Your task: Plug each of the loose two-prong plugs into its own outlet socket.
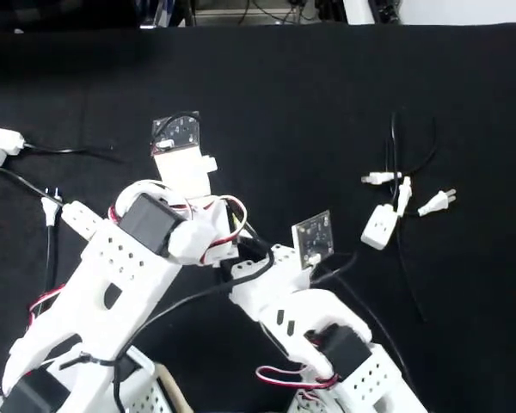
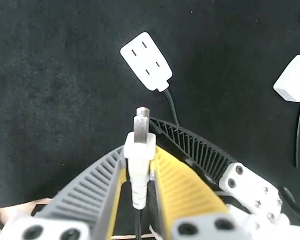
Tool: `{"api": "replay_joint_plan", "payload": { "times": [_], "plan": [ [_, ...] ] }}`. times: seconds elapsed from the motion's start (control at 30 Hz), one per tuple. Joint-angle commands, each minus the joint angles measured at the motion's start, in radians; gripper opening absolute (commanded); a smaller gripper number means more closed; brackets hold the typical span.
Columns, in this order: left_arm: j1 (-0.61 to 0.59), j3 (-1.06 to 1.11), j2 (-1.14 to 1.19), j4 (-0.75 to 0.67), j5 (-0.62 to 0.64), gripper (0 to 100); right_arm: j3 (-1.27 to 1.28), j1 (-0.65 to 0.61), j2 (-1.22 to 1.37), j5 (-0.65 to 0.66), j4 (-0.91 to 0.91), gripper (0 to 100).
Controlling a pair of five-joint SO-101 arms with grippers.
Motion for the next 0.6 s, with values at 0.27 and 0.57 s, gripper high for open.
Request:
{"api": "replay_joint_plan", "payload": {
  "times": [0.27, 0.57],
  "plan": [
    [-0.004, -0.036, -0.014, -0.012, -0.057, 3, -0.085, -0.012, -0.117, 0.094, 0.083, 1.2],
    [-0.031, -0.005, -0.014, -0.066, -0.025, 3, -0.102, 0.018, -0.170, 0.044, 0.087, 1.2]
  ]
}}
